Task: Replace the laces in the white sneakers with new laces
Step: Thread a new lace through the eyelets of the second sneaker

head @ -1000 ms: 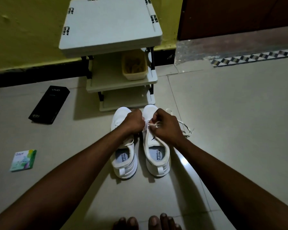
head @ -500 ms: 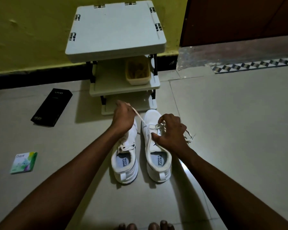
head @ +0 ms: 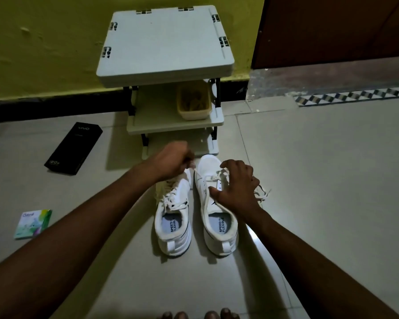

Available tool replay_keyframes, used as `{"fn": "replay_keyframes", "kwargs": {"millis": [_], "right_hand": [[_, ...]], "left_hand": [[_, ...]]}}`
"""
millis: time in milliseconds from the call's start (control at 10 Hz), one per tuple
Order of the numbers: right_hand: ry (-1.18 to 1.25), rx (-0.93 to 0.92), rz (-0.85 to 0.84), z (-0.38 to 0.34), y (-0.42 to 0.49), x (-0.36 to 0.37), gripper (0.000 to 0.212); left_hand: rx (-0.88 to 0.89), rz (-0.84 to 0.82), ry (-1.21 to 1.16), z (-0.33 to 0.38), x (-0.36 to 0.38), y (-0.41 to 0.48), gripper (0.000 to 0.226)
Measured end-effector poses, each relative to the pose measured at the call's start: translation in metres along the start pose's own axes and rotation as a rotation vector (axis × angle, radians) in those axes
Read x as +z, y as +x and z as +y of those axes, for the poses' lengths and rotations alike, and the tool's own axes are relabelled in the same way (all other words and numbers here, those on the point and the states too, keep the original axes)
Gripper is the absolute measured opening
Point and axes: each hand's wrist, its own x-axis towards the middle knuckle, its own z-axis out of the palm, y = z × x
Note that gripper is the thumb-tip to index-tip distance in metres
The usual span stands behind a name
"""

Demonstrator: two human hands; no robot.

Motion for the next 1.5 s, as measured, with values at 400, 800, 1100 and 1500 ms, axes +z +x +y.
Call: {"fn": "replay_keyframes", "kwargs": {"millis": [400,800,1100,1500], "right_hand": [[0.011,0.039,0.008,0.005,-0.001,0.004,0.066],[0.054,0.065,-0.056,0.006,0.0,0.004,0.062],[0.02,0.052,-0.073,0.004,0.0,0.002,0.049],[0.016,-0.028,-0.236,0.016,0.013,-0.021,0.037]], "left_hand": [[0.035,-0.06,0.289,0.002,0.017,-0.015,0.029],[-0.191,0.369,-0.708,0.011,-0.001,-0.014,0.017],[-0.187,0.038,-0.185,0.031,-0.003,-0.016,0.022],[-0.151,0.214,-0.471,0.04,-0.054,-0.034,0.013]]}}
